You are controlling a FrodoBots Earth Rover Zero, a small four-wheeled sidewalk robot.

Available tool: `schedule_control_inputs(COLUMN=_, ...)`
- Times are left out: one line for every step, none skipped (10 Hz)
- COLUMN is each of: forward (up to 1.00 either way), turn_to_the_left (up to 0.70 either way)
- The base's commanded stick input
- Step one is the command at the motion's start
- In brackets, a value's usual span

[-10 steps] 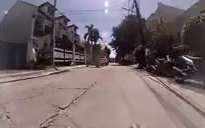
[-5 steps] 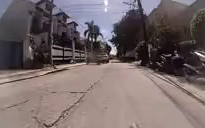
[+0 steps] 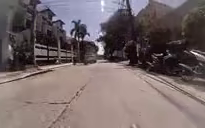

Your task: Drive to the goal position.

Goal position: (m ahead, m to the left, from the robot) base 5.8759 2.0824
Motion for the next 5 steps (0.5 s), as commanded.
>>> schedule_control_inputs(forward=0.85, turn_to_the_left=0.0)
schedule_control_inputs(forward=0.85, turn_to_the_left=0.0)
schedule_control_inputs(forward=0.85, turn_to_the_left=0.0)
schedule_control_inputs(forward=0.85, turn_to_the_left=0.0)
schedule_control_inputs(forward=0.85, turn_to_the_left=0.0)
